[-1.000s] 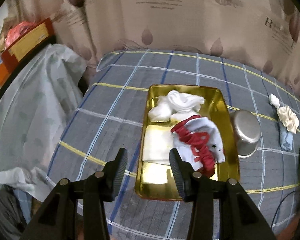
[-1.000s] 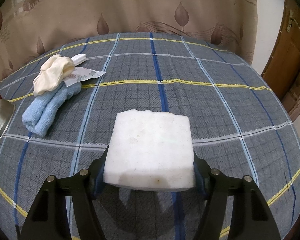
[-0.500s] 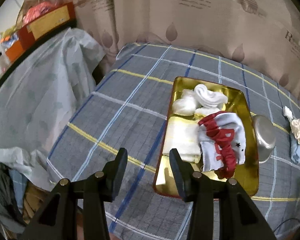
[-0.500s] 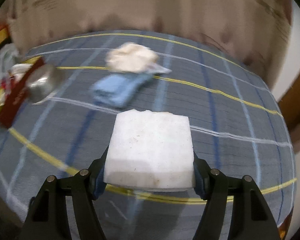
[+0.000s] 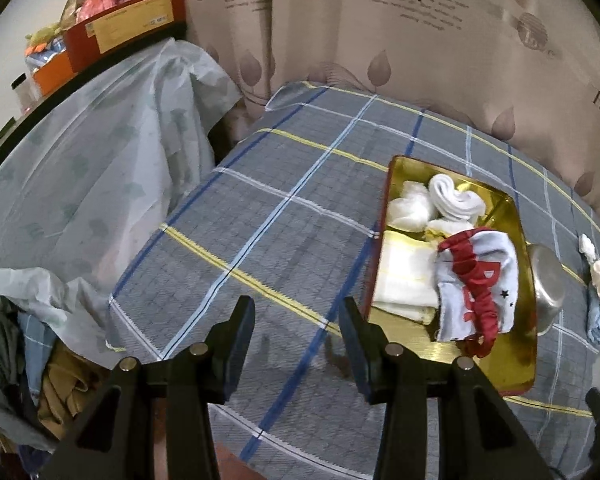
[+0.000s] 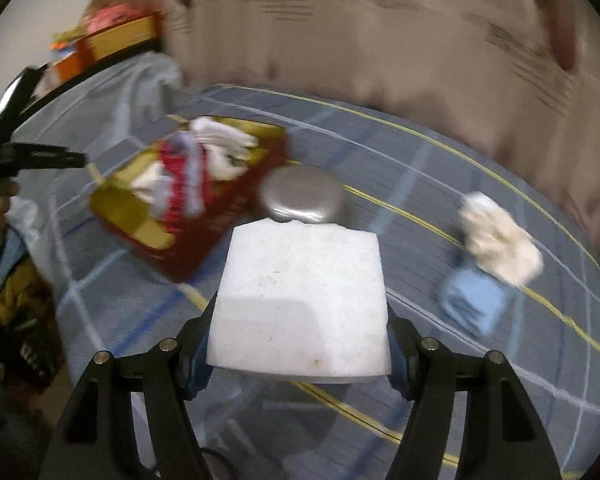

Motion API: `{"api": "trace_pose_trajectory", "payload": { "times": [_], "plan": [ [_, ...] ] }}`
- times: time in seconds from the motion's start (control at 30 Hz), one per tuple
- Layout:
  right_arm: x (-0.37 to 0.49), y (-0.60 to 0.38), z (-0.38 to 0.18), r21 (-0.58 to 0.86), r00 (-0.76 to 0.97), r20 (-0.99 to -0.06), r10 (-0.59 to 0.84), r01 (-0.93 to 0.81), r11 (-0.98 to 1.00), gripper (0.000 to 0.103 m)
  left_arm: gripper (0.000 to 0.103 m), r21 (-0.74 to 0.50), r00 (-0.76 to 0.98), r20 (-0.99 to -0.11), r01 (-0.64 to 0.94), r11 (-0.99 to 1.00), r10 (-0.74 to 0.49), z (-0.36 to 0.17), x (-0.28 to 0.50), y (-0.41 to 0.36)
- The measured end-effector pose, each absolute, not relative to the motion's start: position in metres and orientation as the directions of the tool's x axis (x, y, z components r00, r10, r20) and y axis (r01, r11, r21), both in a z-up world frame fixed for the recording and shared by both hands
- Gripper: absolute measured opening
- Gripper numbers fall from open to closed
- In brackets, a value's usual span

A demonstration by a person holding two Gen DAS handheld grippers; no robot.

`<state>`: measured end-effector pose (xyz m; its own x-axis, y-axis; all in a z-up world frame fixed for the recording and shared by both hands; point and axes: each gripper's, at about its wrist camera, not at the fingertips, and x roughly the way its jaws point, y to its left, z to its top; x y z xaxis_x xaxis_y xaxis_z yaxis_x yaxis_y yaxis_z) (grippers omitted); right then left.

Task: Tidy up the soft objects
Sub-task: 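Carry the white foam block into the gold tray and open the right tool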

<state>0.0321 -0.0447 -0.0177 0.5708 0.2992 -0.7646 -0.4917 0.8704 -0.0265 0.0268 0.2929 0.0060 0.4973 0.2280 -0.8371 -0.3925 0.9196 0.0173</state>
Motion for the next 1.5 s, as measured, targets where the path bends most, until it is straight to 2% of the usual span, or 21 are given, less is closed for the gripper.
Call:
{"api": "trace_pose_trajectory", "payload": {
  "times": [0.27, 0.43, 0.7, 1.17, 1.37, 1.43, 1.5],
  "plan": [
    [0.038, 0.032, -0.006, 0.0, 0.529, -0.74, 0.414, -0.617, 0.787, 0.065, 0.044, 0.025, 0.485, -0.837, -0.43, 0.903, 0.254, 0.001, 0.026, 0.304],
    [0.052, 0.07, -0.009, -0.018, 0.533, -0.726, 0.435, -0.647, 0.763, 0.065, 0.044, 0.031, 0.482, -0.836, -0.437, 0.899, 0.263, -0.001, 0.026, 0.307],
    [0.086, 0.113, -0.024, -0.05, 0.532, -0.75, 0.393, -0.638, 0.768, 0.065, 0.044, 0.031, 0.476, -0.836, -0.456, 0.89, 0.273, -0.002, 0.023, 0.316],
    [0.121, 0.129, -0.054, -0.092, 0.553, -0.779, 0.296, -0.568, 0.818, 0.066, 0.044, 0.006, 0.479, -0.84, -0.465, 0.885, 0.257, -0.002, 0.02, 0.317],
    [0.115, 0.127, -0.049, -0.098, 0.569, -0.761, 0.31, -0.573, 0.814, 0.07, 0.044, 0.001, 0.48, -0.84, -0.463, 0.886, 0.252, -0.002, 0.019, 0.316],
    [0.112, 0.126, -0.045, -0.098, 0.575, -0.754, 0.318, -0.577, 0.811, 0.079, 0.044, -0.004, 0.484, -0.839, -0.466, 0.885, 0.25, -0.001, 0.019, 0.317],
    [0.108, 0.125, -0.042, -0.102, 0.588, -0.742, 0.321, -0.573, 0.813, 0.084, 0.044, -0.003, 0.484, -0.838, -0.463, 0.886, 0.25, 0.0, 0.019, 0.317]
  ]
}}
